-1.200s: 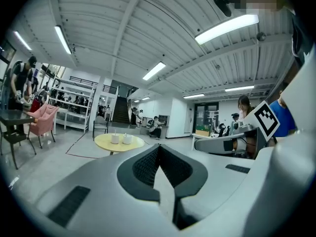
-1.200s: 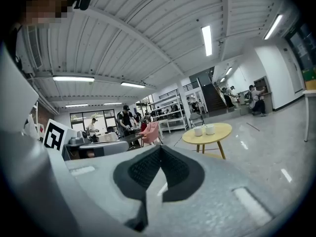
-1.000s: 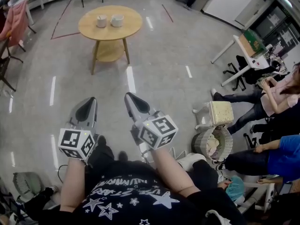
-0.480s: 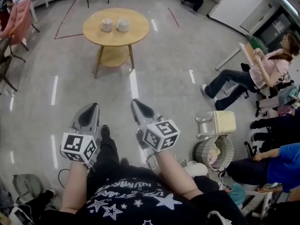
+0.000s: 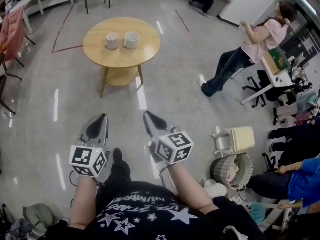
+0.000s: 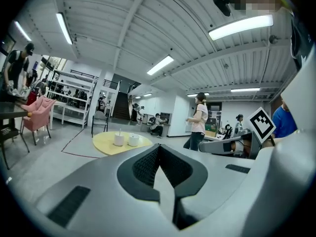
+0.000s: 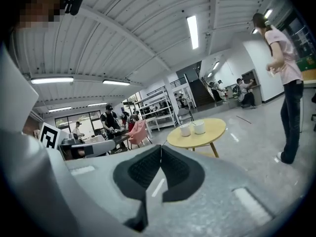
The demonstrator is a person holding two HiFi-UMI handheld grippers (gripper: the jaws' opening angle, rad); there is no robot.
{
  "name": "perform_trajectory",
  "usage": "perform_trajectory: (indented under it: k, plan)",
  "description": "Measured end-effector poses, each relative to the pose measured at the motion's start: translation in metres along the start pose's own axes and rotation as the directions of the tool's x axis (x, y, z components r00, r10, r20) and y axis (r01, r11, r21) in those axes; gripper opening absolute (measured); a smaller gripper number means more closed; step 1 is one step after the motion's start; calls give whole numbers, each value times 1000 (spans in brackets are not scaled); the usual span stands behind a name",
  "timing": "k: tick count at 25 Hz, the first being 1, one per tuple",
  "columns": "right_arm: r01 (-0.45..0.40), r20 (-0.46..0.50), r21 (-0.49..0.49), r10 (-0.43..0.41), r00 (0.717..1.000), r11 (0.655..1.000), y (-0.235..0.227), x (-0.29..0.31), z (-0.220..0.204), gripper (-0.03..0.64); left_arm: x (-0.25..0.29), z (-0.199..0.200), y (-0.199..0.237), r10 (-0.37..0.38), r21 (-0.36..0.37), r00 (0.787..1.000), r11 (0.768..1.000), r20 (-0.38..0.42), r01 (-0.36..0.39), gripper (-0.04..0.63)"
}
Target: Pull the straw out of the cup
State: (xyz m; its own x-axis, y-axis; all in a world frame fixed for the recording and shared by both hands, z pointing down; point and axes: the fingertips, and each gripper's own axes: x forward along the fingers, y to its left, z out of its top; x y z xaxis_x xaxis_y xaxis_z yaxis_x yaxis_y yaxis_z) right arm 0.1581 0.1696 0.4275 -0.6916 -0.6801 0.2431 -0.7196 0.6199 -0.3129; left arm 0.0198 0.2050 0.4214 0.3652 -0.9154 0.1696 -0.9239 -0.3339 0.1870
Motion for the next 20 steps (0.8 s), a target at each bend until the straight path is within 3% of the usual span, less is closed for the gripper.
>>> perform_trajectory:
  k: [20]
  plan:
    - [67,-26,2,-67,997,998,-25,181,55,0,108,37,156,-51,-48,998,998,-31,49,6]
